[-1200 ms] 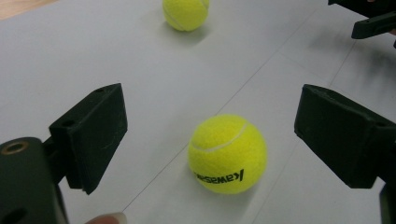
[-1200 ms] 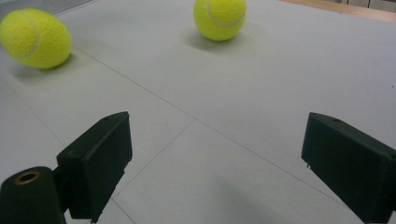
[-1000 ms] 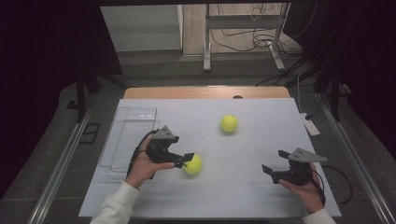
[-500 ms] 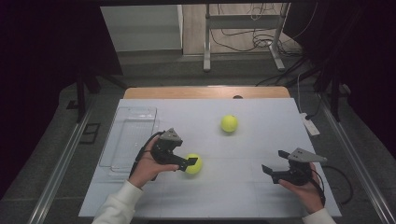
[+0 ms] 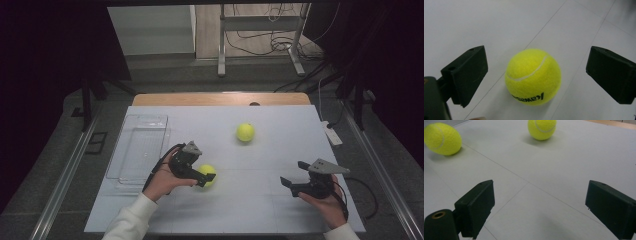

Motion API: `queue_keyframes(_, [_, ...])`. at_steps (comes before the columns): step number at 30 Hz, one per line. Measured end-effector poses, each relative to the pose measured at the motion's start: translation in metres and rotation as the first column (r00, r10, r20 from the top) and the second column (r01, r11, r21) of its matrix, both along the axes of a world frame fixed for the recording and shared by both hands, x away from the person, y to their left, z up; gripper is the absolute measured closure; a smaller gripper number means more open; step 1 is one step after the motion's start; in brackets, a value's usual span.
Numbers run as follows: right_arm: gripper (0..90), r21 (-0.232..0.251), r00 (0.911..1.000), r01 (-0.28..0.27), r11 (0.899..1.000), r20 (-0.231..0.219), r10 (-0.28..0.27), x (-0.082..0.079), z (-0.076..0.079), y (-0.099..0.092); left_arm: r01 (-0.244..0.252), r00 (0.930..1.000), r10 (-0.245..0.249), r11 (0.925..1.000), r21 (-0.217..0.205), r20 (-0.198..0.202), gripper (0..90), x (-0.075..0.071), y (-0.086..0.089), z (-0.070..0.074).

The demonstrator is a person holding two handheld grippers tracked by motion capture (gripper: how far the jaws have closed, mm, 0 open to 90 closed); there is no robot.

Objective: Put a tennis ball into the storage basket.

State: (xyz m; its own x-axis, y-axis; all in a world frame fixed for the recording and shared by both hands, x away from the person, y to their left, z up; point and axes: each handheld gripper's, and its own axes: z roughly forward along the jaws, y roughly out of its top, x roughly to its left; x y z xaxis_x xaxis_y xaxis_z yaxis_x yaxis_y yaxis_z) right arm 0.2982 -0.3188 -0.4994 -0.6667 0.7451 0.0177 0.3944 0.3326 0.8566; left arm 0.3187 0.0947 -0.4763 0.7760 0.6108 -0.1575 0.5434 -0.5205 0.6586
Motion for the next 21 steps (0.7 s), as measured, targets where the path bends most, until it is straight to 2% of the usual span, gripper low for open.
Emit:
queue_keyframes(12, [9.0, -0.001, 1.0, -0.001, 1.0, -0.003, 0.001, 0.0, 0.0, 0.0, 0.011, 0.9999, -0.01, 0.9996, 0.026, -0.011, 4.7, 0.0, -0.004, -0.005])
queue_keyframes(21, [8.9, 0.003, 1.0, -0.003, 1.0, -0.004, 0.003, 0.0, -0.001, 0.0, 0.003, 0.9995, 0.0, 0.9975, 0.071, -0.031, 5.2, 0.002, -0.007, -0.014])
